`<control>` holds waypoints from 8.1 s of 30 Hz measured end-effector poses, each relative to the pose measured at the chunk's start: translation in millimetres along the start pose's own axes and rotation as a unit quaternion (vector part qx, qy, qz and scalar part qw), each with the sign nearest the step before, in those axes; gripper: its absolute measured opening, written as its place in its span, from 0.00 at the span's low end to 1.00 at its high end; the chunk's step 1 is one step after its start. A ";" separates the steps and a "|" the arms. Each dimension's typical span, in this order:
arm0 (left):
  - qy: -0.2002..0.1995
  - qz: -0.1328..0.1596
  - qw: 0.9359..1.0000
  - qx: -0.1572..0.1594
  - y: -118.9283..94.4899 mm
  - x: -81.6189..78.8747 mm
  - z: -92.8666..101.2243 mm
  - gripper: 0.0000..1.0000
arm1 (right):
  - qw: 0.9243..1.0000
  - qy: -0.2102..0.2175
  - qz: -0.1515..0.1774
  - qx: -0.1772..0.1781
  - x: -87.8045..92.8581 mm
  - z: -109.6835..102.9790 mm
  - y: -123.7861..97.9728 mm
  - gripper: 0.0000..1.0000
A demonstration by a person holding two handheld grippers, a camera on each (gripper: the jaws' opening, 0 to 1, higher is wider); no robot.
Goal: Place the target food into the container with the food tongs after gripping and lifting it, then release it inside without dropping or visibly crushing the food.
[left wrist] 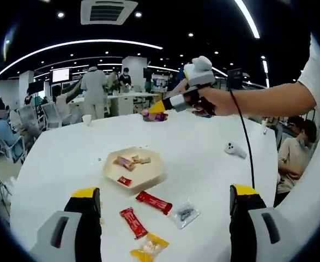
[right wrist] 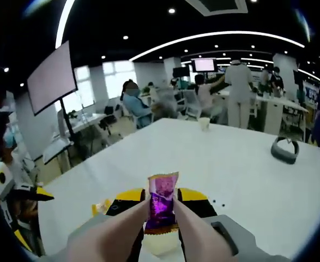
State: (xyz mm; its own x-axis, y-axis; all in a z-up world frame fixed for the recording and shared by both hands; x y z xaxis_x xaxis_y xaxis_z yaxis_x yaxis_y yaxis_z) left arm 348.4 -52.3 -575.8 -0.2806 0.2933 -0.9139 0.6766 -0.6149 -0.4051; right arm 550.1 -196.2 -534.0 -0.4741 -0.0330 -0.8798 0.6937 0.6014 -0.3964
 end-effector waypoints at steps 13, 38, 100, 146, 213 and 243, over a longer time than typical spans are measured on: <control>-0.004 0.006 1.000 -0.018 -11.9 9.8 -7.1 0.95 | 1.000 -0.006 -0.009 -0.006 -13.4 -2.6 15.8 0.23; -0.053 0.041 0.988 -0.138 -23.3 26.1 -22.3 0.96 | 0.999 0.026 -0.027 0.003 39.2 -14.6 -14.3 0.22; 0.030 0.007 0.992 0.123 -9.8 27.7 -17.7 0.92 | 0.989 0.055 0.044 0.128 125.4 -50.5 -129.6 0.27; 0.029 -0.041 0.997 0.050 -78.7 51.0 102.6 0.91 | 0.997 0.048 0.047 0.048 217.4 -107.3 -230.8 0.27; 0.012 -0.006 1.000 0.014 -95.8 74.6 -16.0 0.92 | 0.996 -0.030 -0.038 0.074 161.2 -111.1 -62.8 0.27; 0.009 -0.038 0.999 -0.008 -102.4 76.6 -32.5 0.92 | 0.994 -0.050 -0.090 0.048 174.8 -90.1 3.0 0.27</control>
State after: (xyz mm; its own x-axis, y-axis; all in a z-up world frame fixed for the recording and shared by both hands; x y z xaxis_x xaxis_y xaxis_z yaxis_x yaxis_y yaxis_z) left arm 279.8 57.0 -603.4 -0.3201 0.3519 -0.8796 0.6644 -0.5785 -0.4732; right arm 420.5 -128.3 -665.4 -0.5423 -0.2150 -0.8122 0.6533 0.5000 -0.5686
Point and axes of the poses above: the point that each gripper's makers call its tool centre point, and the gripper's own axes: y roughly forward along the fingers, z roughly to its right, x roughly out of its underside, the point moved 2 cm from there along -y, roughly backward along the fingers, and after that the axes turned 8 degrees about y, right-handed, at the moved point
